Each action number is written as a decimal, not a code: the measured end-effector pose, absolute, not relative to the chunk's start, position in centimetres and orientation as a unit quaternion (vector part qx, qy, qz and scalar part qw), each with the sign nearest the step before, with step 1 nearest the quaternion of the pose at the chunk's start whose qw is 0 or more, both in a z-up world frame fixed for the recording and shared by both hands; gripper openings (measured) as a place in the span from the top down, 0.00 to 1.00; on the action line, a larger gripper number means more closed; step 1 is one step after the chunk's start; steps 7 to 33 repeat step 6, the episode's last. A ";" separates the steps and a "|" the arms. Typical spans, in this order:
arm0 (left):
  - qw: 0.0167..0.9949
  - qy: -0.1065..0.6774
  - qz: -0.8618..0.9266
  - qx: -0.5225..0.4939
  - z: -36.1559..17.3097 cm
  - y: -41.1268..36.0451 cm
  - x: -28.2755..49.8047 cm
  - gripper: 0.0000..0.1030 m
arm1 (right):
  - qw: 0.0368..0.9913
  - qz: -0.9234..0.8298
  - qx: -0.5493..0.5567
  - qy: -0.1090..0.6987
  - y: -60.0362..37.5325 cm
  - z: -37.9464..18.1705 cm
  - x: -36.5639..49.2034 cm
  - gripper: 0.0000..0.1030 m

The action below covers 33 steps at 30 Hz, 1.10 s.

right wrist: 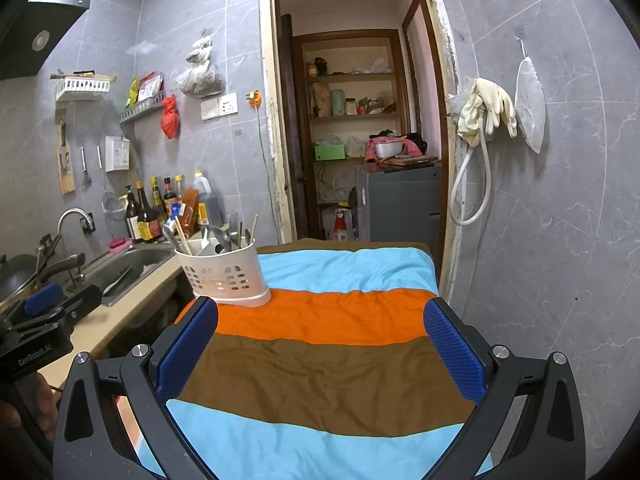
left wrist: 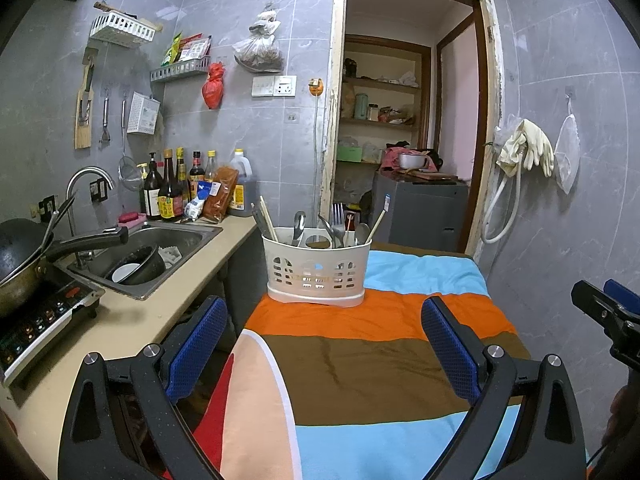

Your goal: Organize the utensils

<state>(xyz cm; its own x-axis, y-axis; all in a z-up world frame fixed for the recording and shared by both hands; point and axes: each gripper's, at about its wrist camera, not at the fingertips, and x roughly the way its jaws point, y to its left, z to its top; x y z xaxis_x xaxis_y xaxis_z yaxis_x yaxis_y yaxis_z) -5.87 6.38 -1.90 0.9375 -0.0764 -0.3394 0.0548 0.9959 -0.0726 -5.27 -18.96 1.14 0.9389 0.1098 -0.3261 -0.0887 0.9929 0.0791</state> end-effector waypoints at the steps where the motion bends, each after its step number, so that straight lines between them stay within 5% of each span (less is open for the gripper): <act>1: 0.984 0.173 -0.034 -0.030 -1.9 6.5 -5.9 0.07 | 0.984 0.050 0.032 0.167 -19.0 1.2 -5.3 0.00; 33: 0.984 0.175 -0.034 -0.030 -2.0 6.6 -5.9 0.07 | 0.984 0.050 0.032 0.168 -19.0 1.2 -5.2 0.00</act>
